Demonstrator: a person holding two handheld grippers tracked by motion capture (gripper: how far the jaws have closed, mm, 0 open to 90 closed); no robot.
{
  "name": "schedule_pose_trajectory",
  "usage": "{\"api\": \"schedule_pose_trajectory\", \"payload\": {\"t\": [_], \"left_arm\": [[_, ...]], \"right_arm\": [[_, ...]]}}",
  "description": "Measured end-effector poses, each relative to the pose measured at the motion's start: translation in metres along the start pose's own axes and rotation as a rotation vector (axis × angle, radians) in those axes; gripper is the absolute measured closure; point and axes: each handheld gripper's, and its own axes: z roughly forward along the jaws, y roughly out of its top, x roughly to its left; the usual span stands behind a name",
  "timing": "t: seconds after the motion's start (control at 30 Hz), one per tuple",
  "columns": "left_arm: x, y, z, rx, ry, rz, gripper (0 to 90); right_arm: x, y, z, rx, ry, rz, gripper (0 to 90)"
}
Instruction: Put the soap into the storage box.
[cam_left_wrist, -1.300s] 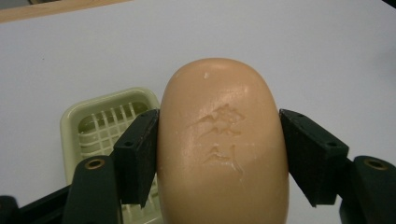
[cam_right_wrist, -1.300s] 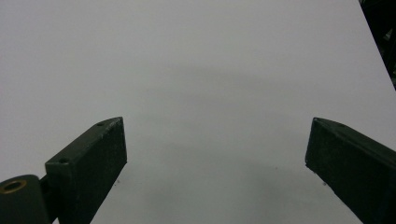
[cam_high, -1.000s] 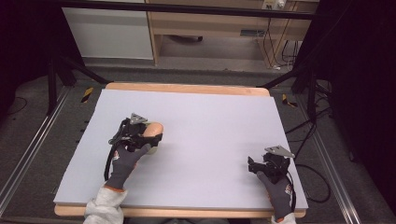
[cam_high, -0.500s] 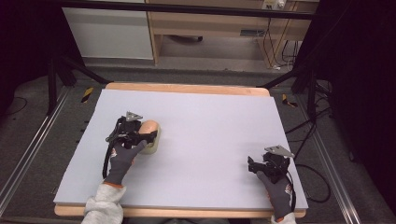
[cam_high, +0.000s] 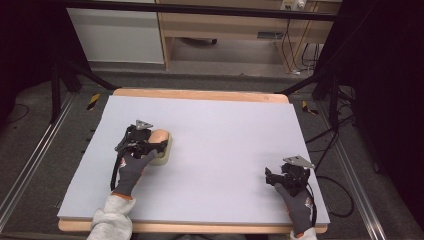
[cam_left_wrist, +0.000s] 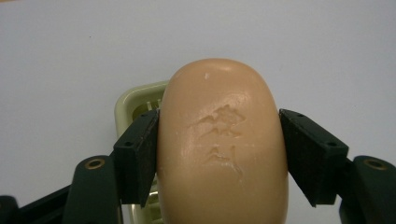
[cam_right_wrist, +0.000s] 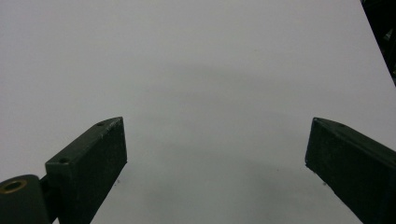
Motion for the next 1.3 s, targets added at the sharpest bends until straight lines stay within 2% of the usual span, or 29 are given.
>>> {"api": "schedule_pose_trajectory", "payload": {"t": [0.57, 0.87, 1.3], "left_arm": [[0.006, -0.004, 0.015, 0.033, 0.024, 0.011, 31.9], [0.010, -0.007, 0.021, 0.050, 0.021, -0.011, 31.9], [0.010, -0.009, 0.026, 0.077, 0.021, -0.012, 31.9]], "right_arm": [[0.000, 0.000, 0.000, 0.003, 0.001, 0.004, 5.9], [0.000, 0.000, 0.000, 0.004, 0.000, 0.003, 5.8], [0.000, 0.000, 0.000, 0.004, 0.001, 0.003, 5.9]]}}
